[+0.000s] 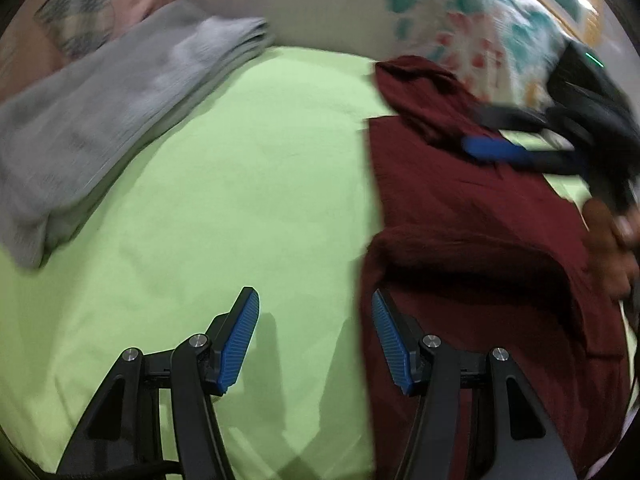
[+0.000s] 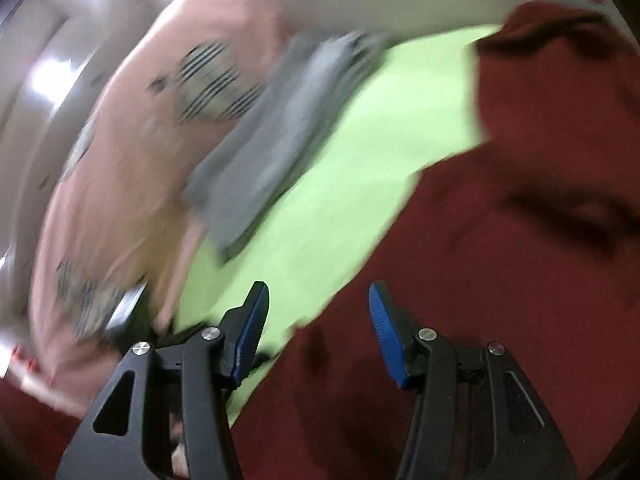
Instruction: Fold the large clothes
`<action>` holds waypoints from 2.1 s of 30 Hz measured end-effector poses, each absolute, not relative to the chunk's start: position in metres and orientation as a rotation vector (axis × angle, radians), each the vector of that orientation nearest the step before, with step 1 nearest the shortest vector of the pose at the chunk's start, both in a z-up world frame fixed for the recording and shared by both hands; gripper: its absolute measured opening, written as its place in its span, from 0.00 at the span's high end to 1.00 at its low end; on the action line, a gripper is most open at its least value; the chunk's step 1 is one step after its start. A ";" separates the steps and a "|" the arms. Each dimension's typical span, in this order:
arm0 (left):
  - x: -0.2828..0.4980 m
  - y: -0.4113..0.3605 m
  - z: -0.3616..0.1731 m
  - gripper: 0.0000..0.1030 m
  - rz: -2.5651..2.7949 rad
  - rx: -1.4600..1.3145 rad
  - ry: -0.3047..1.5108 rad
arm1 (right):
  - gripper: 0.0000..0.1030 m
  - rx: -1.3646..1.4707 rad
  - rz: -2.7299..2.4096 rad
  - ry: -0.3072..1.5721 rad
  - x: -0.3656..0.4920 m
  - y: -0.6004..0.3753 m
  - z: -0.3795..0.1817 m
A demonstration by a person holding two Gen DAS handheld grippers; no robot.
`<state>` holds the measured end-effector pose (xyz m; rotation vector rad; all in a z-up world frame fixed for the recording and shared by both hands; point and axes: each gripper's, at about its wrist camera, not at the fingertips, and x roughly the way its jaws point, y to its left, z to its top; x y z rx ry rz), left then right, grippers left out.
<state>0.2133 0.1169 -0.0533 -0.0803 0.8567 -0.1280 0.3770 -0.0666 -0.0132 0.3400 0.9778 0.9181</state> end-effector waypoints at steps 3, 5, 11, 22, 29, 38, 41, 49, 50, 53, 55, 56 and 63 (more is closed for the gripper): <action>0.229 0.096 -0.061 0.42 -0.186 0.001 0.889 | 0.47 0.207 0.821 1.029 0.404 -0.057 -0.025; 0.237 0.086 -0.066 0.42 -0.229 0.036 0.910 | 0.48 0.151 0.821 1.077 0.415 -0.043 -0.037; 0.254 0.079 -0.064 0.95 -0.235 0.052 0.877 | 0.95 0.112 0.881 1.071 0.421 -0.021 -0.044; 0.226 0.103 -0.065 0.96 -0.071 -0.055 0.891 | 0.93 0.099 0.770 0.977 0.443 0.025 -0.035; 0.214 0.125 -0.050 0.94 -0.072 -0.142 0.874 | 0.62 0.181 0.591 0.866 0.388 -0.074 -0.002; 0.294 0.093 -0.040 0.54 -0.219 -0.020 0.914 | 0.55 0.347 0.331 0.834 0.247 -0.220 -0.009; 0.291 0.079 -0.061 0.56 -0.191 0.090 0.991 | 0.54 0.359 0.172 0.853 0.210 -0.262 -0.028; 0.208 0.092 -0.069 0.55 -0.228 0.160 0.969 | 0.54 0.451 0.066 0.910 0.173 -0.314 -0.064; 0.204 0.095 -0.066 0.55 -0.220 0.154 0.971 | 0.54 0.448 0.057 0.905 0.171 -0.316 -0.063; 0.208 0.099 -0.052 0.55 -0.184 0.123 0.957 | 0.54 0.454 0.013 0.887 0.167 -0.320 -0.062; 0.215 0.096 -0.043 0.55 -0.175 0.088 0.937 | 0.52 0.449 0.007 0.902 0.167 -0.321 -0.062; 0.222 0.095 -0.039 0.52 -0.181 0.062 0.936 | 0.52 0.442 0.005 0.908 0.167 -0.320 -0.063; 0.282 0.080 -0.048 0.45 -0.176 -0.017 1.004 | 0.51 0.454 0.023 0.923 0.166 -0.320 -0.068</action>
